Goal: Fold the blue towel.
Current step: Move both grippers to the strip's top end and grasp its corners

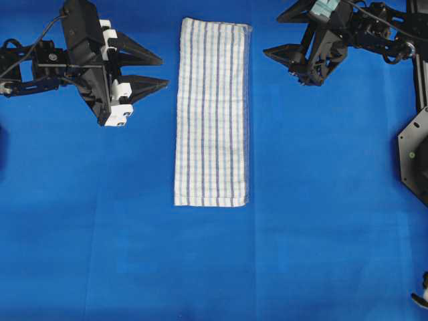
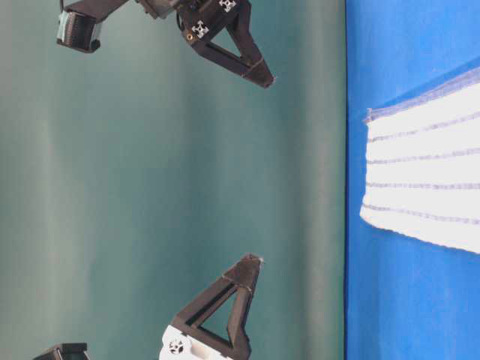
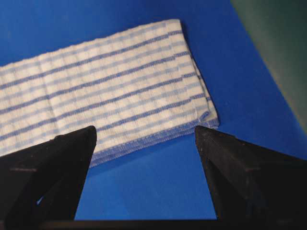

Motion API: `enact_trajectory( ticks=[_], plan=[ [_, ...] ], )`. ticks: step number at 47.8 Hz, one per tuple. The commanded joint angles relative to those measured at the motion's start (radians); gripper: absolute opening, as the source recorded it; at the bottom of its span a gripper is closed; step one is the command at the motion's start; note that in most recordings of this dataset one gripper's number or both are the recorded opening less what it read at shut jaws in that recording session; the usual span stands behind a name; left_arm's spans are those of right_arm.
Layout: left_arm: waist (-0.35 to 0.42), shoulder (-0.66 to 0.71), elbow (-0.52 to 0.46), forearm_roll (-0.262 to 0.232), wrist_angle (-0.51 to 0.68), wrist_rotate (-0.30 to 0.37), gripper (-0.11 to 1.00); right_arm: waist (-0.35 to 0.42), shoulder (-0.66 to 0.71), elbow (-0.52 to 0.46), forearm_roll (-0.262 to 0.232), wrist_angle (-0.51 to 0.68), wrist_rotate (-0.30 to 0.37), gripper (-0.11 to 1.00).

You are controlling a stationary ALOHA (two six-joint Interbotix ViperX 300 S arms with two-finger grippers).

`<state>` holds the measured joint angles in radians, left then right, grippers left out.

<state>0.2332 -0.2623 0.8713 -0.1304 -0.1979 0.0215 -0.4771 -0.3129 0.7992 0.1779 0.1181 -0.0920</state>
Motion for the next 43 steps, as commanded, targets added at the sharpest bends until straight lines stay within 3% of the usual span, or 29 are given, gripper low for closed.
enact_trajectory(
  ticks=[1,16,28,43],
  plan=[
    [0.014,0.000,-0.028,0.002,-0.005,0.003,0.44,-0.003,-0.006,-0.020,0.002,-0.021,0.000,0.88],
    [0.158,0.089,-0.110,0.006,-0.011,0.075,0.44,-0.072,0.078,-0.074,0.000,-0.072,0.000,0.87],
    [0.241,0.291,-0.213,0.005,-0.041,0.084,0.44,-0.107,0.232,-0.101,0.006,-0.170,0.002,0.87],
    [0.282,0.503,-0.288,0.006,-0.123,0.084,0.44,-0.114,0.408,-0.140,0.084,-0.264,0.003,0.87]
  ],
)
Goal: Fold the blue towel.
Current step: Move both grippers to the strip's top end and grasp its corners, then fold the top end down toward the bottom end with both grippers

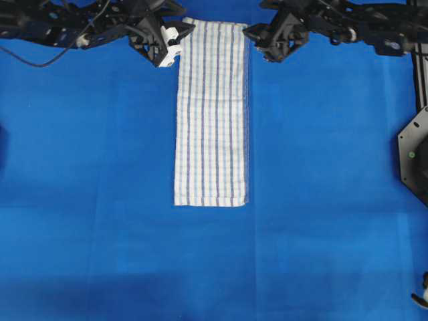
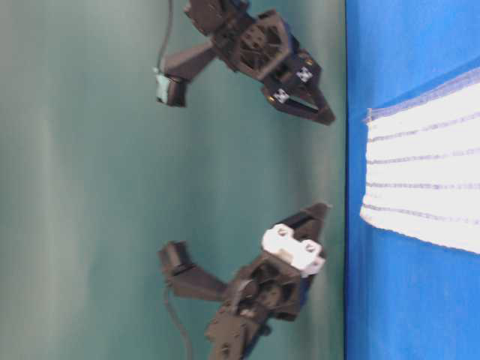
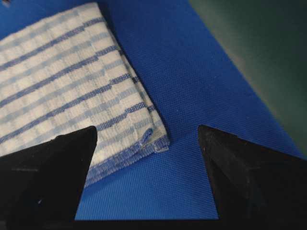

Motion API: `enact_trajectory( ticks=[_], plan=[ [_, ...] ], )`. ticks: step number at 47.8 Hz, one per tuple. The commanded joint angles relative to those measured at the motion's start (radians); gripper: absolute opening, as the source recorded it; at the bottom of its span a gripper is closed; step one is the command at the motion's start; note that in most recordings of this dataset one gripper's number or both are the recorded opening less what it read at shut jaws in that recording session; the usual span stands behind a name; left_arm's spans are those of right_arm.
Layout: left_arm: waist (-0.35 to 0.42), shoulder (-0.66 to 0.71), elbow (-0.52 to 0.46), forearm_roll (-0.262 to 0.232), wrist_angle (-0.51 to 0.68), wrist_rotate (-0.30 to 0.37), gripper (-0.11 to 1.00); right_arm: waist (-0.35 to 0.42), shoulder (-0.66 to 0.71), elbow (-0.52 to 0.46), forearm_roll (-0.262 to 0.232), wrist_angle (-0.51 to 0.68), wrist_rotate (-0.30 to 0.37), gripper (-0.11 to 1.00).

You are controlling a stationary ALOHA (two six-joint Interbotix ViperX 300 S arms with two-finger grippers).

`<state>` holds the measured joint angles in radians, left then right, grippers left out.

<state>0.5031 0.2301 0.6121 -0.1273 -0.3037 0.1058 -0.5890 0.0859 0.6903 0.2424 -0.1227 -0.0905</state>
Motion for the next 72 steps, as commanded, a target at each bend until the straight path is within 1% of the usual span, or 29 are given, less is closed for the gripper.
enact_trajectory(
  ticks=[1,7,22,29,33,36,37,39,42,47,49,53,58,63,72],
  plan=[
    [0.014,0.017,-0.031,0.003,-0.018,0.000,0.44,-0.003,0.015,-0.032,0.026,-0.028,0.002,0.87],
    [0.020,0.063,-0.044,0.002,-0.038,0.000,0.44,-0.003,0.063,-0.043,0.057,-0.049,0.002,0.87],
    [0.044,0.160,-0.081,0.002,-0.063,0.000,0.44,-0.006,0.146,-0.058,0.080,-0.086,0.000,0.87],
    [0.046,0.181,-0.097,0.003,-0.064,0.000,0.44,-0.009,0.164,-0.063,0.084,-0.087,0.000,0.83],
    [0.046,0.184,-0.101,0.003,-0.064,0.000,0.43,-0.009,0.170,-0.063,0.084,-0.087,0.000,0.77],
    [0.044,0.183,-0.101,0.003,-0.064,0.000,0.40,-0.008,0.173,-0.061,0.084,-0.086,0.000,0.69],
    [0.044,0.183,-0.101,0.003,-0.064,0.000,0.39,-0.008,0.175,-0.061,0.084,-0.084,-0.002,0.65],
    [0.041,0.183,-0.100,0.003,-0.064,0.000,0.35,-0.006,0.175,-0.060,0.084,-0.083,-0.002,0.58],
    [0.035,0.183,-0.098,0.003,-0.064,0.000,0.27,-0.002,0.176,-0.058,0.081,-0.084,-0.005,0.49],
    [0.026,0.181,-0.095,0.003,-0.064,0.002,0.09,0.008,0.175,-0.057,0.081,-0.081,-0.006,0.32],
    [0.025,0.181,-0.095,0.005,-0.064,0.003,0.06,0.011,0.176,-0.055,0.081,-0.081,-0.008,0.26],
    [0.023,0.181,-0.094,0.006,-0.064,0.005,0.06,0.017,0.175,-0.055,0.081,-0.081,-0.009,0.15],
    [0.018,0.179,-0.094,0.011,-0.064,0.005,0.06,0.020,0.175,-0.055,0.081,-0.081,-0.008,0.10],
    [0.015,0.172,-0.094,0.011,-0.064,0.006,0.06,0.021,0.166,-0.054,0.081,-0.075,-0.008,0.10],
    [0.006,0.107,-0.066,0.011,-0.064,0.032,0.06,0.021,0.083,-0.040,0.081,-0.040,-0.011,0.10]
  ],
)
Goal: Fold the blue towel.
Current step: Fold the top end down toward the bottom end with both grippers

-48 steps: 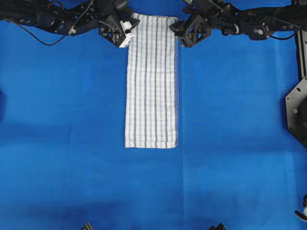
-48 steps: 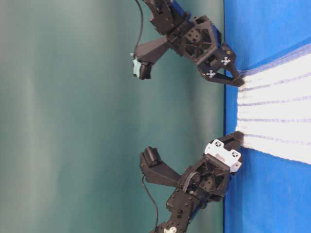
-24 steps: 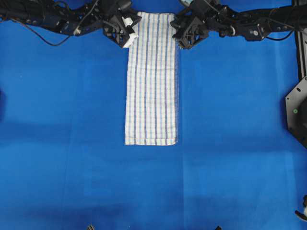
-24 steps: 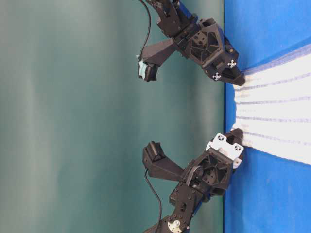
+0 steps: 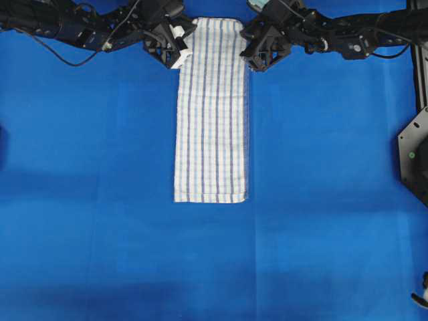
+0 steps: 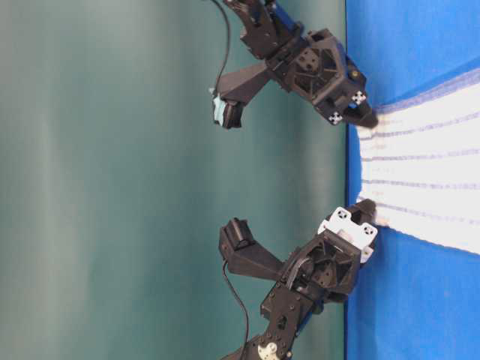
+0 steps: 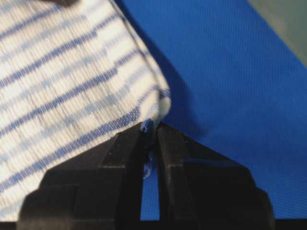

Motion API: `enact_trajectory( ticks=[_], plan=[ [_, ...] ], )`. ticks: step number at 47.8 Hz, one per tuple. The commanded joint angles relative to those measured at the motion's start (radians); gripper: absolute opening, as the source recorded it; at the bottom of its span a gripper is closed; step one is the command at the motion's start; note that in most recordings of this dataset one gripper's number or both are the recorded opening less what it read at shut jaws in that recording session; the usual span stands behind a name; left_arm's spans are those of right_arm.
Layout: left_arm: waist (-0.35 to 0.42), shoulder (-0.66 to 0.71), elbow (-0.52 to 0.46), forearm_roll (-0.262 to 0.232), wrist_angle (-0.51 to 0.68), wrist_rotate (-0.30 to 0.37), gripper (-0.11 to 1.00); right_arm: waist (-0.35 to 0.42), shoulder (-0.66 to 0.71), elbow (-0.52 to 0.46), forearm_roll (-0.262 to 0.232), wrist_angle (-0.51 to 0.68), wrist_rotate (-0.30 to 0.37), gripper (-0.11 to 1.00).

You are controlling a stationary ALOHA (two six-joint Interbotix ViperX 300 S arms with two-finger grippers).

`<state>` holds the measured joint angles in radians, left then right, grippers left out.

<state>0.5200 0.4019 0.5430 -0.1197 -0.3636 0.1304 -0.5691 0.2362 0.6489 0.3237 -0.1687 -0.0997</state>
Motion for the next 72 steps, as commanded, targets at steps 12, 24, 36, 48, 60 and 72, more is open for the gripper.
enact_trajectory(
  ticks=[12,24,36,48,60,72],
  plan=[
    [-0.040,-0.176,0.063,0.005,-0.005,0.017,0.06,0.021,-0.175,0.055,0.000,0.011,0.003,0.10],
    [-0.114,-0.296,0.133,0.005,-0.005,0.017,0.06,0.112,-0.279,0.118,0.006,0.011,0.011,0.10],
    [-0.238,-0.383,0.209,0.003,-0.005,-0.002,0.06,0.247,-0.399,0.192,0.055,0.011,0.023,0.10],
    [-0.380,-0.417,0.267,-0.011,-0.011,-0.051,0.06,0.399,-0.428,0.241,0.135,0.009,0.029,0.10],
    [-0.515,-0.414,0.291,-0.011,-0.037,-0.118,0.06,0.506,-0.403,0.241,0.179,0.005,0.029,0.10],
    [-0.600,-0.390,0.298,-0.011,-0.052,-0.141,0.06,0.583,-0.341,0.241,0.235,-0.025,0.029,0.10]
  ],
)
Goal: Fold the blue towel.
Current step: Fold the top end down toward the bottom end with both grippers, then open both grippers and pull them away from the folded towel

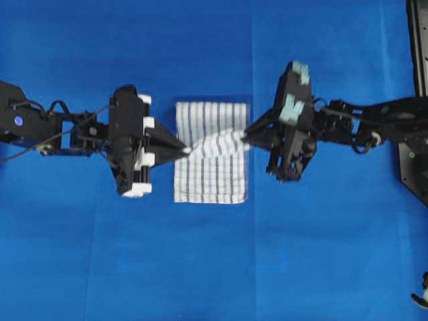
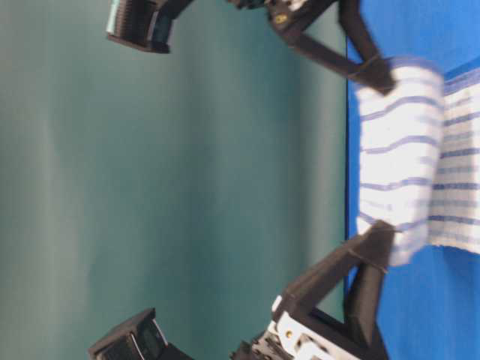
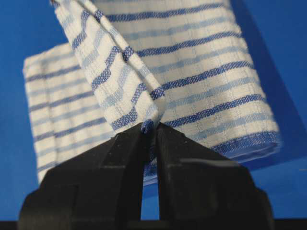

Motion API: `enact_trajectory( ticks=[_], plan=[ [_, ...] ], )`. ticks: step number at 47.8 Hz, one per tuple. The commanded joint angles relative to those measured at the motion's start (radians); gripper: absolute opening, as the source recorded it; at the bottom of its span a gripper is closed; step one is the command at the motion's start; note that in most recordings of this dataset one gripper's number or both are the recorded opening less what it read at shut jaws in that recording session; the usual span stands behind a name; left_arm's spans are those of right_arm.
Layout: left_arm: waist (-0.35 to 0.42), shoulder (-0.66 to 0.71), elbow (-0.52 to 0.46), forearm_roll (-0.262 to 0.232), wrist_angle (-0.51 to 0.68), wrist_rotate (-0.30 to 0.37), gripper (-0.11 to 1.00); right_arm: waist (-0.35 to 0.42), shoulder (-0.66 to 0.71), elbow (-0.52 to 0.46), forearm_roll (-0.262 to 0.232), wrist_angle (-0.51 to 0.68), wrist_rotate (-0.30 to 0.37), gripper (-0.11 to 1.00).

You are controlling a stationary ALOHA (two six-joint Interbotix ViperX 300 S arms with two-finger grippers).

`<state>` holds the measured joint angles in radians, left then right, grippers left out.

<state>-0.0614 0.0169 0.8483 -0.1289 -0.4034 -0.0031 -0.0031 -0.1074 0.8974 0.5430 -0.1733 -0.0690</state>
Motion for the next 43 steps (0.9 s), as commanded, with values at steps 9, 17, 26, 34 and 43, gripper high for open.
enact_trajectory(
  ticks=[9,17,26,34,43],
  plan=[
    [-0.061,0.028,-0.008,-0.002,-0.031,-0.028,0.06,0.074,0.049,-0.008,0.051,-0.069,-0.002,0.10],
    [-0.078,0.058,-0.009,-0.002,-0.064,-0.049,0.06,0.081,0.057,-0.008,0.054,-0.074,-0.002,0.10],
    [-0.092,0.067,-0.012,-0.002,-0.069,-0.052,0.06,0.087,0.057,-0.008,0.055,-0.072,-0.002,0.10],
    [-0.092,0.064,-0.005,-0.002,-0.069,-0.071,0.06,0.107,0.057,-0.008,0.055,-0.072,-0.002,0.10],
    [-0.097,0.064,-0.005,-0.003,-0.067,-0.074,0.06,0.137,0.060,-0.008,0.055,-0.072,0.000,0.10]
  ],
)
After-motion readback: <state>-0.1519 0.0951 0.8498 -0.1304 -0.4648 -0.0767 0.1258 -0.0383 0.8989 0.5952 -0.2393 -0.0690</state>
